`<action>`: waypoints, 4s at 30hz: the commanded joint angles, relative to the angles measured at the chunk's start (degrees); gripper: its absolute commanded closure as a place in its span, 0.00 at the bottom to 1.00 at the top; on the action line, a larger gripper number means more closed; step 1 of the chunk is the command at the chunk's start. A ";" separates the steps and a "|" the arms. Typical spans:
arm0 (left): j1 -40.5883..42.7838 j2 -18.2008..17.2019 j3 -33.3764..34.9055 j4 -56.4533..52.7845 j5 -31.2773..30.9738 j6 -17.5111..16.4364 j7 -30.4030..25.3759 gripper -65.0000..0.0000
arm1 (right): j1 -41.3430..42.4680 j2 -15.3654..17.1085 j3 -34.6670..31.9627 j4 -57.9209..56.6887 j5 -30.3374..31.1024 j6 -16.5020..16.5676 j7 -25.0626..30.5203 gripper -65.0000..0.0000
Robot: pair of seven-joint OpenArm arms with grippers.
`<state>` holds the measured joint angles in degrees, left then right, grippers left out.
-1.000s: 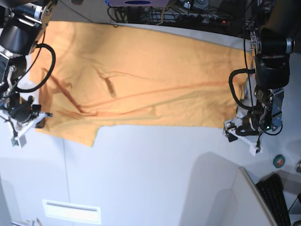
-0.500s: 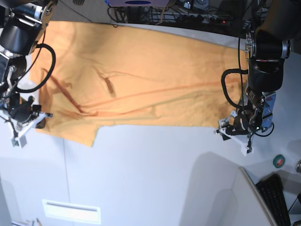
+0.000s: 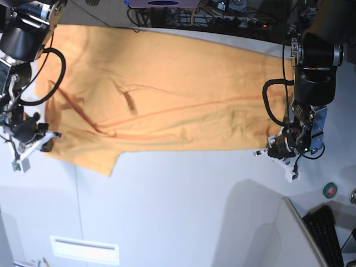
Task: Layout the t-shirt on the table in an organized manner, then fold the t-shirt properly
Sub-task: 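Lay the folded edge down and pull it straight with both grippers, then release the fold and reposition both grippers along the folded shirt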
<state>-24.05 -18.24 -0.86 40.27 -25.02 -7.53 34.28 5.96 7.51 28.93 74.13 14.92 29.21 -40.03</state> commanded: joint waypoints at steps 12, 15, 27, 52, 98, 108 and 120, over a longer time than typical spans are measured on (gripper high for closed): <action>-1.92 -0.88 -0.94 14.54 -0.52 -0.25 -0.57 1.00 | 1.65 3.00 -0.40 0.73 0.69 0.28 11.24 1.00; -2.63 -0.71 -0.94 16.21 -0.52 -0.25 -0.66 1.00 | 2.18 3.61 -2.07 0.55 0.69 0.28 12.56 1.00; -3.42 -0.62 -0.94 19.20 -0.52 -0.25 -0.57 1.00 | 5.96 5.55 -4.71 -13.42 0.69 0.28 27.86 1.00; 14.78 -3.78 -5.07 31.86 -0.70 -0.25 0.40 1.00 | -3.19 8.18 -5.67 -11.05 0.86 0.19 29.79 1.00; 42.38 -3.52 -15.44 57.88 0.00 -0.34 9.37 1.00 | -33.60 -2.98 0.48 19.63 0.95 0.37 14.14 1.00; 42.38 -3.61 -15.36 54.01 0.09 -0.34 9.72 1.00 | -34.31 -3.24 0.22 19.37 0.86 0.37 14.05 1.00; 43.61 -4.75 -16.94 55.07 0.00 -0.25 13.32 0.52 | -35.63 -3.24 0.57 19.98 1.04 0.28 14.05 0.35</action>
<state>19.68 -21.98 -16.93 94.26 -25.26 -8.10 48.51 -29.23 3.70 29.02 92.95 15.18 29.41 -27.07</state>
